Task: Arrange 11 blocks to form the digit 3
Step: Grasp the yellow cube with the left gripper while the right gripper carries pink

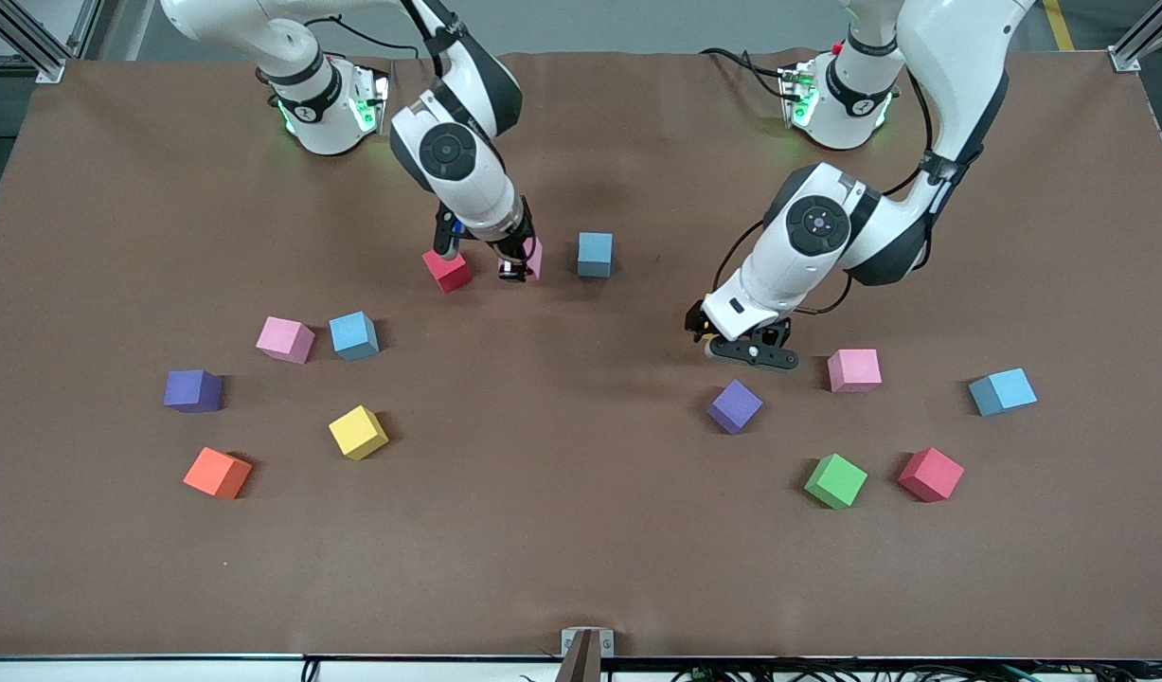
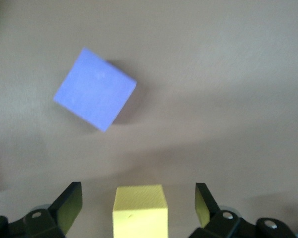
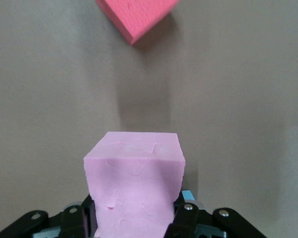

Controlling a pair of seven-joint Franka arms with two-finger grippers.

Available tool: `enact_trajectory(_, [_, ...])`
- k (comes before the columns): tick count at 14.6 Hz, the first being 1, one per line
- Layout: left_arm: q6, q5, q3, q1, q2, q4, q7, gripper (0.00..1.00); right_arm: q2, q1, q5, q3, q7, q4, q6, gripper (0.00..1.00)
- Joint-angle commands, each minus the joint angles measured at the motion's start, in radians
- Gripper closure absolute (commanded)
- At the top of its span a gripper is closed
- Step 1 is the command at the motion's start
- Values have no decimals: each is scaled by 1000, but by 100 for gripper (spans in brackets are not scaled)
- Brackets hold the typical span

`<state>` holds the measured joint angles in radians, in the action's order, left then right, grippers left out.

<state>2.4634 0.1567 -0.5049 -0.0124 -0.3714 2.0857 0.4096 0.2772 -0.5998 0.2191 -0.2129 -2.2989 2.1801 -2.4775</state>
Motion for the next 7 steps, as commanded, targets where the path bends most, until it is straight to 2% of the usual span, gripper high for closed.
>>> enact_trajectory(1, [-11,17,-7,-4,-50,0,23,0,14,-20,23,-2,-25,9,-27,100])
enact_trajectory(4, [-11,17,-7,-11,-58,31,40,0,49,-55,23,-2,-60,9,-104,99])
enact_trajectory(7, [-6,17,-7,-18,-89,34,69,0,72,-77,23,0,-63,7,-123,99])
